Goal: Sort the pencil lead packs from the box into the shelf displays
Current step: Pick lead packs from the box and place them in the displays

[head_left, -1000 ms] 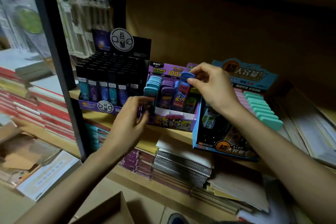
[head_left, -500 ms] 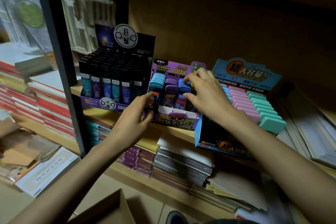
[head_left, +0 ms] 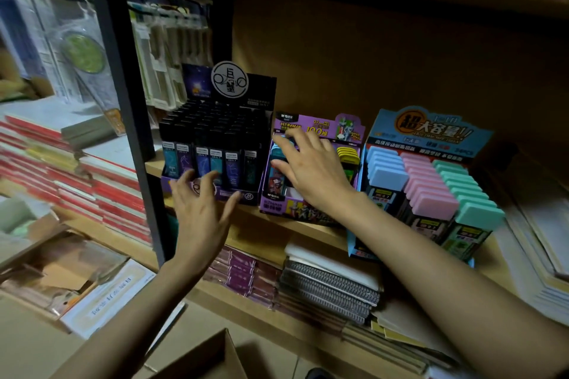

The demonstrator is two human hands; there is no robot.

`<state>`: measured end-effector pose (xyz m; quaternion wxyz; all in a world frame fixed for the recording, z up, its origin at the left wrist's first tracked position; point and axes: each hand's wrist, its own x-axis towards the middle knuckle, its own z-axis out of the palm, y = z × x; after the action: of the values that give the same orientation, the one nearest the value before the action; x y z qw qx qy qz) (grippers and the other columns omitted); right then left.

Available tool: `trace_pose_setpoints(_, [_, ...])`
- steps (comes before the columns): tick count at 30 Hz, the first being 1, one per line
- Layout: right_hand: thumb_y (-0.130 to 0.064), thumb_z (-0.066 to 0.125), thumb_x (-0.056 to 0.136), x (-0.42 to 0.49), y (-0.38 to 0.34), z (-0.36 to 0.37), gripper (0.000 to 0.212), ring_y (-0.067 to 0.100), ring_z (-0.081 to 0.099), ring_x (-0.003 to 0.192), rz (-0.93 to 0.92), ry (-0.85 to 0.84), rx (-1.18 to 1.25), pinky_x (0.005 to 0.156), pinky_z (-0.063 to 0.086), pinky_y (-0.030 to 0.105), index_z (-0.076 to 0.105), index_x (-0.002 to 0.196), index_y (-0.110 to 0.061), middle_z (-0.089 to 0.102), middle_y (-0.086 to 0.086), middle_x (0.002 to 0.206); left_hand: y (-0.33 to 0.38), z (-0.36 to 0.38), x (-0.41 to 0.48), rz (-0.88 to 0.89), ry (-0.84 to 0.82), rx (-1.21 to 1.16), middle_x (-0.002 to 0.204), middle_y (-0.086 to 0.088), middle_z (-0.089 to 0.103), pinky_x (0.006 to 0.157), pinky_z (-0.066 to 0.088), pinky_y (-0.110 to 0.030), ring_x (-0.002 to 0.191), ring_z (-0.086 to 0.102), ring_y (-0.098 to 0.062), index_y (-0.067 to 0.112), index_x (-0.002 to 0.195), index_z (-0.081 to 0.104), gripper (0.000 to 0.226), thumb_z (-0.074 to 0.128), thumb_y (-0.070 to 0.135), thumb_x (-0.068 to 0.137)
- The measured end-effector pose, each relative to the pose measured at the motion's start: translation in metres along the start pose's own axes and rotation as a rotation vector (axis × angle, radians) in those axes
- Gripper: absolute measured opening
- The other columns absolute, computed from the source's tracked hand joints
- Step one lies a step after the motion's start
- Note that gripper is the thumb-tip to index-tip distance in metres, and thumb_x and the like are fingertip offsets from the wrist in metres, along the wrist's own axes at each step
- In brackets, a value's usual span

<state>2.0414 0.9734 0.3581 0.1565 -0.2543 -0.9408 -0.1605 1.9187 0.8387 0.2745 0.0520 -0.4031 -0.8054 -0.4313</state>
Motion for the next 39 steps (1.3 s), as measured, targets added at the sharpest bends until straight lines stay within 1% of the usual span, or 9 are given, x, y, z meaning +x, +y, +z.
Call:
trace_pose_setpoints(4, [-0.042, 0.034, 0.099, 0.002, -0.006, 0.010, 0.051, 0.030, 0.041, 0.120, 0.046, 0.046, -0.048, 0.090, 0.035, 0.040, 0.034, 0.141, -0.014, 0.039, 0.010, 0.141, -0.012, 0.012, 0.003, -0.003, -0.002, -0.047, 0.152, -0.025, 0.001, 0.114, 0.013, -0.060, 0.142, -0.005, -0.044, 0.011, 0.118, 0.048, 0.049, 0.058, 0.044, 0.084])
trace_pose_setpoints(8, [-0.042, 0.029, 0.101, 0.005, -0.009, 0.015, 0.051, 0.031, 0.041, 0.121, 0.075, 0.046, -0.086, 0.091, 0.035, 0.040, 0.030, 0.142, -0.013, 0.037, 0.012, 0.142, -0.021, 0.019, 0.010, 0.044, 0.011, -0.039, 0.152, -0.028, 0.002, 0.109, 0.022, -0.065, 0.140, 0.001, -0.051, 0.010, 0.118, 0.051, 0.047, 0.067, 0.034, 0.081])
trace_pose_setpoints(19, [-0.059, 0.025, 0.095, 0.005, -0.007, 0.010, 0.070, 0.029, 0.032, 0.128, 0.037, -0.008, -0.099, 0.102, 0.025, 0.040, 0.015, 0.148, -0.013, 0.029, 0.009, 0.148, -0.030, 0.012, 0.020, 0.105, -0.062, -0.053, 0.154, -0.023, 0.004, 0.114, 0.016, -0.059, 0.144, -0.004, -0.040, 0.011, 0.121, 0.050, 0.047, 0.067, 0.032, 0.082])
trace_pose_setpoints(23, [-0.048, 0.037, 0.096, -0.005, 0.002, -0.008, 0.062, 0.025, 0.027, 0.133, 0.033, 0.008, 0.173, 0.109, 0.023, 0.038, 0.019, 0.147, -0.016, 0.030, 0.006, 0.145, -0.022, 0.000, 0.010, 0.141, 0.000, -0.016, 0.150, -0.025, 0.018, 0.112, 0.027, -0.053, 0.141, 0.017, -0.039, 0.007, 0.123, 0.049, 0.046, 0.066, 0.027, 0.084])
trace_pose_setpoints(27, [-0.031, 0.048, 0.095, -0.029, 0.020, -0.023, 0.045, 0.022, 0.033, 0.125, 0.118, 0.117, 0.311, 0.102, 0.031, 0.035, 0.041, 0.135, -0.013, 0.041, 0.006, 0.133, 0.001, -0.006, -0.001, 0.322, 0.055, 0.040, 0.127, -0.024, 0.047, 0.094, 0.045, -0.041, 0.116, 0.049, -0.035, 0.002, 0.116, 0.055, 0.038, 0.066, 0.020, 0.084])
trace_pose_setpoints(30, [-0.016, 0.054, 0.092, -0.055, 0.026, -0.026, 0.026, 0.026, 0.046, 0.110, 0.129, 0.231, 0.276, 0.089, 0.039, 0.035, 0.056, 0.116, -0.006, 0.051, 0.010, 0.115, 0.027, -0.003, -0.004, 0.499, 0.014, 0.073, 0.108, -0.016, 0.060, 0.078, 0.051, -0.039, 0.093, 0.060, -0.030, 0.001, 0.108, 0.061, 0.030, 0.067, 0.018, 0.084])
trace_pose_setpoints(33, [-0.009, 0.060, 0.086, -0.075, 0.014, -0.018, 0.016, 0.029, 0.056, 0.092, -0.016, 0.235, 0.172, 0.078, 0.047, 0.039, 0.064, 0.101, -0.003, 0.059, 0.012, 0.099, 0.045, 0.004, -0.002, 0.583, -0.032, 0.076, 0.112, -0.015, 0.062, 0.078, 0.052, -0.040, 0.094, 0.062, -0.031, 0.000, 0.113, 0.061, 0.033, 0.067, 0.017, 0.085])
trace_pose_setpoints(36, [-0.019, 0.053, 0.092, -0.077, 0.001, -0.006, 0.033, 0.026, 0.052, 0.112, -0.078, 0.044, 0.153, 0.093, 0.043, 0.038, 0.056, 0.124, -0.009, 0.055, 0.009, 0.123, 0.049, 0.011, 0.000, 0.578, -0.094, 0.079, 0.128, -0.015, 0.054, 0.088, 0.049, -0.042, 0.109, 0.057, -0.032, -0.001, 0.127, 0.053, 0.043, 0.064, 0.014, 0.088])
trace_pose_setpoints(39, [-0.024, 0.042, 0.097, -0.066, -0.002, 0.000, 0.046, 0.022, 0.036, 0.131, -0.030, 0.008, 0.178, 0.107, 0.030, 0.035, 0.038, 0.142, -0.013, 0.041, 0.005, 0.143, 0.048, 0.011, 0.003, 0.576, -0.097, 0.093, 0.128, -0.015, 0.053, 0.087, 0.050, -0.043, 0.107, 0.057, -0.032, 0.001, 0.131, 0.051, 0.047, 0.063, 0.011, 0.087])
